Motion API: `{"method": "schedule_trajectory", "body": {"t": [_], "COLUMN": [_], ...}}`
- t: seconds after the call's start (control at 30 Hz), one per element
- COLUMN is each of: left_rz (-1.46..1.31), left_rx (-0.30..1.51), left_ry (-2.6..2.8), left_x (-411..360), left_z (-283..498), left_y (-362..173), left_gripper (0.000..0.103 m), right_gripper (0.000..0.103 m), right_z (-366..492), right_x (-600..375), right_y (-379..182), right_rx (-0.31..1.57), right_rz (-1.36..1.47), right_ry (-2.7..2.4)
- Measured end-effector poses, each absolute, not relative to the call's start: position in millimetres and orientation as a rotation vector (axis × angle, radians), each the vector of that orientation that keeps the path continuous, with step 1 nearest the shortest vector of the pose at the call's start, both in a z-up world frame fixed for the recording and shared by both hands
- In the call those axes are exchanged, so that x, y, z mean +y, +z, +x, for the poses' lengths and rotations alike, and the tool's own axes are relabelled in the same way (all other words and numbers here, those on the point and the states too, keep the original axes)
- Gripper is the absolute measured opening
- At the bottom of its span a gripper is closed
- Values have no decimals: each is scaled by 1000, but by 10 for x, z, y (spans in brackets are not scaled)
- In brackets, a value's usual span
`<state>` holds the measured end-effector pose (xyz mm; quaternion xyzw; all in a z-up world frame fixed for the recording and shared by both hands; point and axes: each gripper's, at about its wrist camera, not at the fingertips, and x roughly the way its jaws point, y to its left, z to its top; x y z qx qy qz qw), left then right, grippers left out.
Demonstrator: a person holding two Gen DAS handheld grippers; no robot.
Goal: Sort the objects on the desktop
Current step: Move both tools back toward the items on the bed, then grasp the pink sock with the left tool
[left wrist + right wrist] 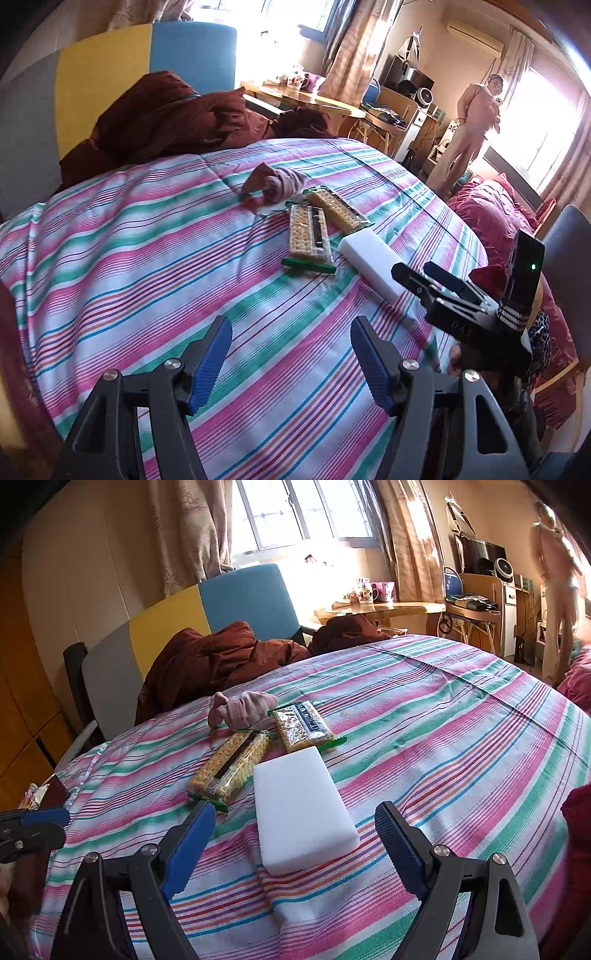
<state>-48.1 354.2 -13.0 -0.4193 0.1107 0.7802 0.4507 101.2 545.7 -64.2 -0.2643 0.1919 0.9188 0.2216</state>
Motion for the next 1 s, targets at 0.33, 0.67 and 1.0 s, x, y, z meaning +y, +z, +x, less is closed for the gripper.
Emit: {"method": "schedule_trajectory", "body": {"t": [0.33, 0.67, 1.0], "left_rz": [-1026, -896, -759], "left_rx": [421, 549, 794], "left_ry": [1888, 1973, 1816], "left_x": [4412, 4987, 5557], "left_z": [-706, -1192, -1369], "left_y": [-230, -105, -337], "left_gripper": [68, 68, 68], "right_gripper": [89, 89, 90], "right_z": [1067, 1082, 1069], "right_x": [5671, 5740, 5747], "right_y": [-808, -871, -883], "right_rx": [733, 820, 819], "right_rz": [-675, -656, -654], "right_ry": [2544, 2555, 2556]}}
